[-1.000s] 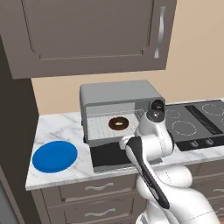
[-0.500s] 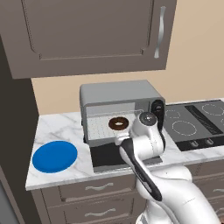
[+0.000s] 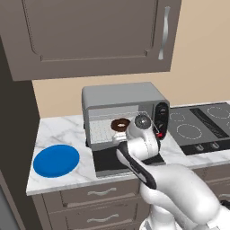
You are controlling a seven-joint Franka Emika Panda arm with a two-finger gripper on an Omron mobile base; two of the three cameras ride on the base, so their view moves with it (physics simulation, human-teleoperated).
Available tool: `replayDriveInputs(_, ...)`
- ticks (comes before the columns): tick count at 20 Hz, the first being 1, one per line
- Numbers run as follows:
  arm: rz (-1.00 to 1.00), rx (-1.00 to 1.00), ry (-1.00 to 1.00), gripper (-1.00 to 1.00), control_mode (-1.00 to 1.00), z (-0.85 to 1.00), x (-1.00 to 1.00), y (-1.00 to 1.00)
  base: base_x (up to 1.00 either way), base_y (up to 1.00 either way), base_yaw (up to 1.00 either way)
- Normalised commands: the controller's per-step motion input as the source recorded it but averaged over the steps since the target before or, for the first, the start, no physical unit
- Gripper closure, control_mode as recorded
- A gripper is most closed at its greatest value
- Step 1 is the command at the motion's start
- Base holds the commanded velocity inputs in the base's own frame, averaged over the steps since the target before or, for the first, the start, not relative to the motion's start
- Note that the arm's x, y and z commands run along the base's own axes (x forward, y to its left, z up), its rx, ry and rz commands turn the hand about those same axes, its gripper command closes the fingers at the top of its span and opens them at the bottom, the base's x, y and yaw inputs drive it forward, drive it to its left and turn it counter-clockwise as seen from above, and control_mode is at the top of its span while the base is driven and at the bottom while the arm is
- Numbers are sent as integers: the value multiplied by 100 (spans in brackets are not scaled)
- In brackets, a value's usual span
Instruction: Pick up the bagel from the plate, place it on the toaster oven rack, close the door, and set the timer.
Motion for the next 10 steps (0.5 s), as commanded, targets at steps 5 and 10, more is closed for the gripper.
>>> replayDriveInputs(5,0,0,-9,-100,-100,-53,41,-8,0,0,0)
replayDriveInputs(10,0,0,-10,-100,-100,-39,41,-17,0,0,0)
